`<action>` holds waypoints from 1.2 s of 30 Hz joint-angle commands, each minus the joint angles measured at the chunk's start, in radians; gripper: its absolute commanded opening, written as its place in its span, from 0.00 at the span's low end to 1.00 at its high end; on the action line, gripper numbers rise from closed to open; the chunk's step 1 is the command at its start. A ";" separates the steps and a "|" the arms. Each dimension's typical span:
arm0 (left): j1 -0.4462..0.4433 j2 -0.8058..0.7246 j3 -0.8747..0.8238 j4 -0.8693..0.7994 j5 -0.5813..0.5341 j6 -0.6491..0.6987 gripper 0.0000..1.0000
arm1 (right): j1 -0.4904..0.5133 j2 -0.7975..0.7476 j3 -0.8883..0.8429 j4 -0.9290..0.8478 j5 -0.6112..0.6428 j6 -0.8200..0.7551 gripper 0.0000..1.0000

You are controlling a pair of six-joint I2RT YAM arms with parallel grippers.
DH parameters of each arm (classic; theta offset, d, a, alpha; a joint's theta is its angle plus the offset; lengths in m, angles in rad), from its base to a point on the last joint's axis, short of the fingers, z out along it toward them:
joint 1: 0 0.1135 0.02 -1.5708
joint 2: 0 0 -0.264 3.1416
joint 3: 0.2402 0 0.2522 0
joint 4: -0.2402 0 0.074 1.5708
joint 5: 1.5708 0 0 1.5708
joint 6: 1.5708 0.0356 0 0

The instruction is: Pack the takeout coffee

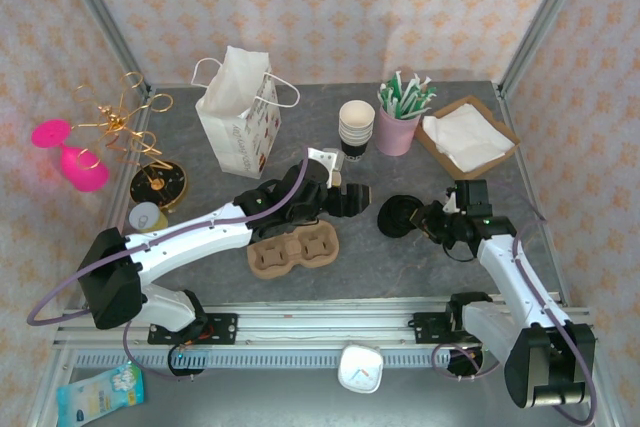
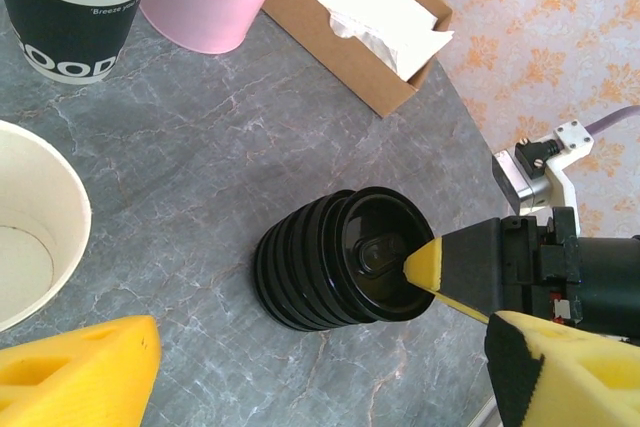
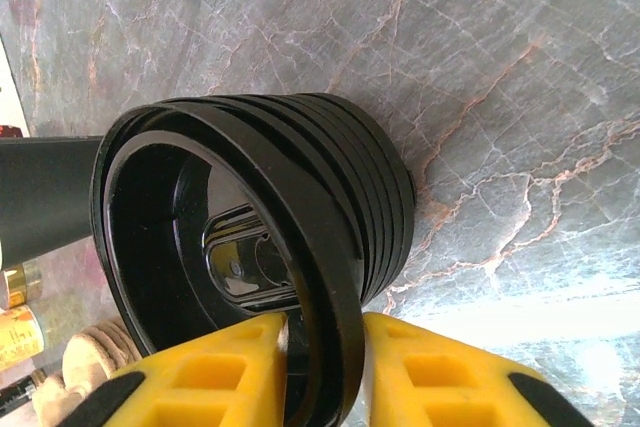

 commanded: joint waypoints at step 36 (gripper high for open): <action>-0.001 0.216 0.360 -0.204 -0.026 0.042 0.72 | 0.060 0.040 0.315 -0.116 -0.053 -0.038 0.17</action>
